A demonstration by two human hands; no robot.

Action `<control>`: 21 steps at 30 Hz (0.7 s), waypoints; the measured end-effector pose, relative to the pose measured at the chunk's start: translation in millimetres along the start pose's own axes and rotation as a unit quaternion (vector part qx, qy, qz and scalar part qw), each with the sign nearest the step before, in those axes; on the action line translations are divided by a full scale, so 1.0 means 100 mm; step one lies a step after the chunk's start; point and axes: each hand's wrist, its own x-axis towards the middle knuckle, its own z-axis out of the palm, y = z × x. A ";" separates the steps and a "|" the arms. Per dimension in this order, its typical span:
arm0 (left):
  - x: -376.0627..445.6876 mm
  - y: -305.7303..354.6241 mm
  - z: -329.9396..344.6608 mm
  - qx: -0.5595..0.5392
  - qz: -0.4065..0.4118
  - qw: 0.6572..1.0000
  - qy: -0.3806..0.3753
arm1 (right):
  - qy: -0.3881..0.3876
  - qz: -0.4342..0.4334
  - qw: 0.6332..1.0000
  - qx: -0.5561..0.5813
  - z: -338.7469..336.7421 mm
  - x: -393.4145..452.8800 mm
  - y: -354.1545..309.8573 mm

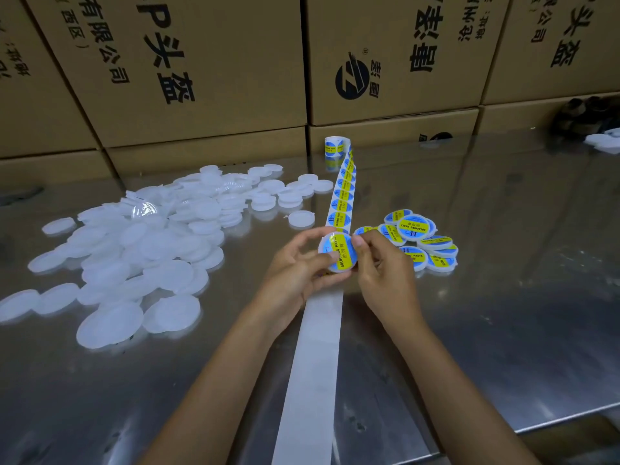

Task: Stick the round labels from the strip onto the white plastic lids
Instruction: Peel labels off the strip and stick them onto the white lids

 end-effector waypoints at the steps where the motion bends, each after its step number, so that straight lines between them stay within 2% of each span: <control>1: -0.01 -0.01 0.00 0.031 0.017 0.999 0.010 | -0.004 0.001 1.000 -0.011 0.01 -0.01 -0.01; 4: -0.02 -0.01 0.01 0.086 0.058 0.993 0.058 | -0.040 -0.003 0.999 0.007 0.02 -0.04 -0.04; 7: -0.03 0.00 -0.01 0.072 0.081 0.989 0.098 | -0.094 0.027 0.995 0.010 0.05 -0.06 -0.06; 10: -0.01 0.00 -0.05 0.053 0.085 0.987 0.127 | -0.086 0.025 0.994 -0.062 0.07 -0.06 -0.04; 13: 0.01 -0.03 -0.06 0.040 0.067 0.989 0.124 | -0.081 0.042 0.994 -0.064 0.07 -0.05 -0.03; 15: 0.03 -0.05 -0.06 0.036 0.053 0.991 0.114 | -0.057 0.093 0.994 -0.022 0.06 -0.02 -0.04; 17: 0.06 -0.06 -0.08 0.048 0.047 0.989 0.130 | 0.004 0.159 0.987 0.017 0.02 0.04 -0.02; 21: 0.12 -0.15 -0.19 0.153 0.086 0.964 0.199 | 0.074 0.288 0.941 0.160 -0.09 0.14 0.05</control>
